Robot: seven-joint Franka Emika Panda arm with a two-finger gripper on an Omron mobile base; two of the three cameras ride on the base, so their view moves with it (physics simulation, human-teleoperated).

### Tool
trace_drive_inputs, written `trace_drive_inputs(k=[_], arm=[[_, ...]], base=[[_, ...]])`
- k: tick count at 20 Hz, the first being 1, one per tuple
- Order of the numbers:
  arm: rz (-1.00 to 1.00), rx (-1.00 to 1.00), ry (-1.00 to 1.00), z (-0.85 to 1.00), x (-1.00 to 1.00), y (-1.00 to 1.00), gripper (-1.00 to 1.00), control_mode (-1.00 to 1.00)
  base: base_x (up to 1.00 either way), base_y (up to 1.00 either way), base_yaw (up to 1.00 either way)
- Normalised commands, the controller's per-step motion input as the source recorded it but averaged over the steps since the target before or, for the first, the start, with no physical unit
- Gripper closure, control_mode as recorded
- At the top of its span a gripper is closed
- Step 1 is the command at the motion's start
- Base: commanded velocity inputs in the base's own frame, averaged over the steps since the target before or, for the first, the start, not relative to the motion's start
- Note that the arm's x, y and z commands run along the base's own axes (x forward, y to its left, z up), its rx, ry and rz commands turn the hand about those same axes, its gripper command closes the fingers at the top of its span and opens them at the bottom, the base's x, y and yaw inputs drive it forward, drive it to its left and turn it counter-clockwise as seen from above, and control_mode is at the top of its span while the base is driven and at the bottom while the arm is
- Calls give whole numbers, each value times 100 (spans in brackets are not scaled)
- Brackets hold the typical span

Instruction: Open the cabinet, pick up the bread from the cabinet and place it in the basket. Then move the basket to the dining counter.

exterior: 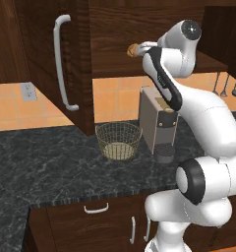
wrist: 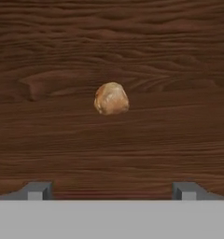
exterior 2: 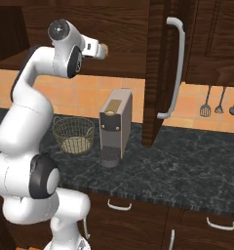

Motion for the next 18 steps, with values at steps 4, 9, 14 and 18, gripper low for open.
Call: trace_drive_inputs(k=[4,9,14,18], arm=[[0,0,0,-4,45,0,-100,-100],[0,0,0,0,41,0,-100,-100],[0,0,0,-1,44,0,-100,-100],[0,0,0,-1,41,0,-100,-100]], base=[[0,0,0],[0,0,0],[0,0,0],[0,0,0]])
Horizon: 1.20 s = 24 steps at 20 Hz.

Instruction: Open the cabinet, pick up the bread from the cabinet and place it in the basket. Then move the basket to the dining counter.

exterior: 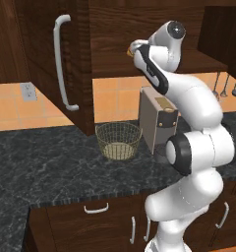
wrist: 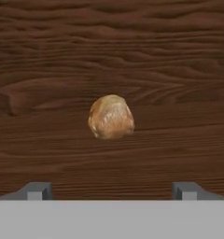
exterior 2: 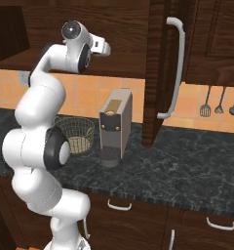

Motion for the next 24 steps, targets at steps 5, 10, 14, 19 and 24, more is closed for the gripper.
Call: trace_drive_inputs(k=[5,10,14,19,24], arm=[[0,0,0,-12,29,0,-100,-100],[0,0,0,-13,29,0,-100,-100],[0,0,0,-9,31,0,-100,-100],[0,0,0,-1,37,0,-100,-100],[0,0,1,-3,40,0,-100,-100]], base=[[0,0,0],[0,0,0],[0,0,0],[0,0,0],[0,0,0]])
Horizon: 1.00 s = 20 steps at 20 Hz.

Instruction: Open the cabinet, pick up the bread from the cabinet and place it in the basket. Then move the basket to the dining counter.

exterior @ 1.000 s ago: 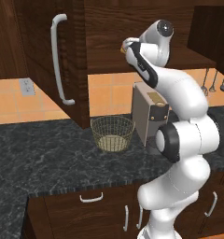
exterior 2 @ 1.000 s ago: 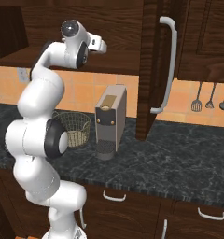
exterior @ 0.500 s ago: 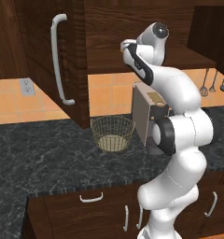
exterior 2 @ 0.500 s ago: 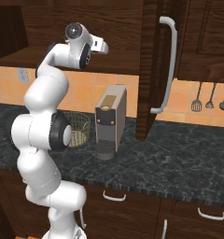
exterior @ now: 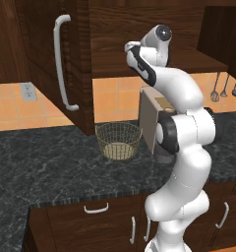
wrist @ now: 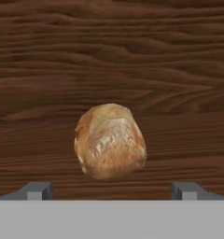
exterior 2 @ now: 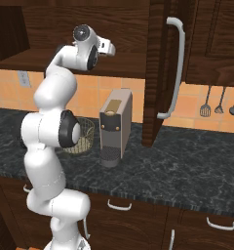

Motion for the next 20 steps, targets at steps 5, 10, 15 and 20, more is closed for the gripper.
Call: trace_drive_inputs(k=[5,10,15,20], arm=[[0,0,0,0,36,0,-100,-100],[0,0,1,-2,29,0,-100,-100],[0,0,1,-14,19,0,-100,-100],[0,0,1,-21,22,0,-100,-100]], base=[[0,0,0],[0,0,0],[0,0,0],[0,0,0]])
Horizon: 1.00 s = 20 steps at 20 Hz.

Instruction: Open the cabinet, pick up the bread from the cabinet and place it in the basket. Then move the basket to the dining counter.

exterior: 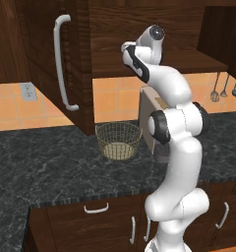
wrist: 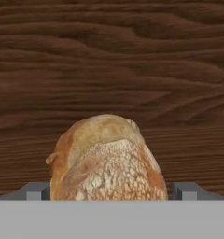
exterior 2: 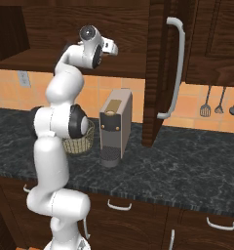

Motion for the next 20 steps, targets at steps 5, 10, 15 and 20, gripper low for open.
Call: trace_drive_inputs(k=[5,10,15,20], arm=[[0,0,0,-12,28,0,-100,-100],[0,0,0,-22,4,1,100,-100],[0,4,-10,-15,-48,0,100,-100],[0,22,-34,-31,-99,-2,100,-100]], base=[[0,0,0],[0,0,0],[0,0,0],[0,0,0]])
